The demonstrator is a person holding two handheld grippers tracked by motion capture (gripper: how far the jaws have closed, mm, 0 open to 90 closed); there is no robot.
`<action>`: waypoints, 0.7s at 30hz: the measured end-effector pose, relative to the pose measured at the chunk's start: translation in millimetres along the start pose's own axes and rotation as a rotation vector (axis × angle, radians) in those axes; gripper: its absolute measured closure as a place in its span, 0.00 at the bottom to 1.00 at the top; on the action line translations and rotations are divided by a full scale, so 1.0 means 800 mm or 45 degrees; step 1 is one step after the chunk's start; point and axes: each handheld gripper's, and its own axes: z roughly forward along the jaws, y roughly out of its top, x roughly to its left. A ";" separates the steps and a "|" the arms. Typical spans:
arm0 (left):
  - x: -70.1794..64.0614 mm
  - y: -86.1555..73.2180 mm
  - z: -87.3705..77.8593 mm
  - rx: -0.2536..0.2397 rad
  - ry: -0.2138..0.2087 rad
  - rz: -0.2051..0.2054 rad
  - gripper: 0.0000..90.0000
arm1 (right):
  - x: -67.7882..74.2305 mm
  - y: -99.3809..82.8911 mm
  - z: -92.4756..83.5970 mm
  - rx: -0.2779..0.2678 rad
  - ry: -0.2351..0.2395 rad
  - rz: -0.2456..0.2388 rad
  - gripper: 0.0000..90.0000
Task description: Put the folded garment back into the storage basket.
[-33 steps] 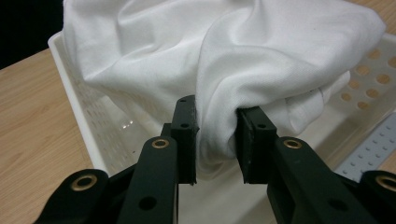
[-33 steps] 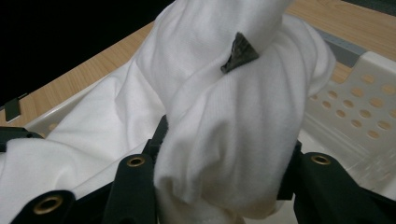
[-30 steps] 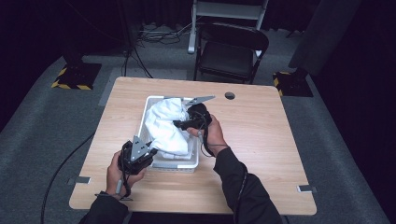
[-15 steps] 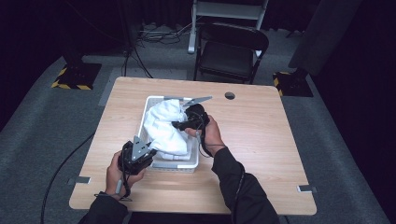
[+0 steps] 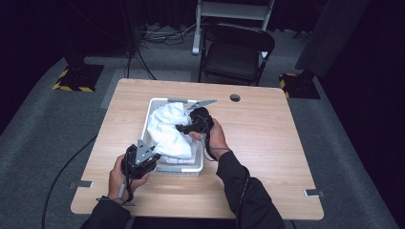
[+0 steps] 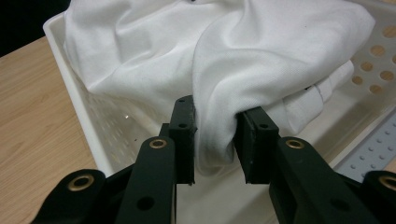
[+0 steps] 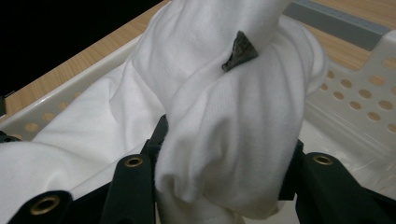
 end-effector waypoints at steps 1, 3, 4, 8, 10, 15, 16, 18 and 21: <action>0.000 0.000 0.000 0.003 0.000 0.003 0.77 | 0.000 0.000 0.000 0.001 -0.002 0.002 0.60; 0.000 0.000 0.000 0.005 -0.002 0.005 0.77 | 0.000 -0.001 0.002 0.004 -0.011 -0.001 0.60; 0.000 0.000 0.000 0.005 -0.002 0.007 0.77 | 0.001 -0.001 0.002 0.005 -0.013 0.000 0.60; 0.000 0.000 0.000 0.007 -0.002 0.009 0.77 | 0.000 -0.001 0.003 0.010 -0.014 0.001 0.60; 0.000 -0.001 0.002 0.017 0.000 0.004 0.76 | 0.000 -0.002 0.004 0.013 -0.017 0.003 0.60; -0.001 -0.002 0.006 0.042 0.004 0.014 0.76 | -0.001 -0.005 0.007 0.020 -0.021 0.015 0.59; -0.001 -0.002 0.007 0.045 0.001 0.013 0.75 | -0.001 -0.005 0.008 0.024 -0.020 0.016 0.59; -0.001 -0.003 0.007 0.049 -0.002 0.013 0.74 | -0.002 -0.006 0.009 0.031 -0.023 0.017 0.58; 0.000 -0.002 0.006 0.055 -0.005 0.005 0.72 | -0.002 -0.005 0.008 0.041 -0.039 0.019 0.55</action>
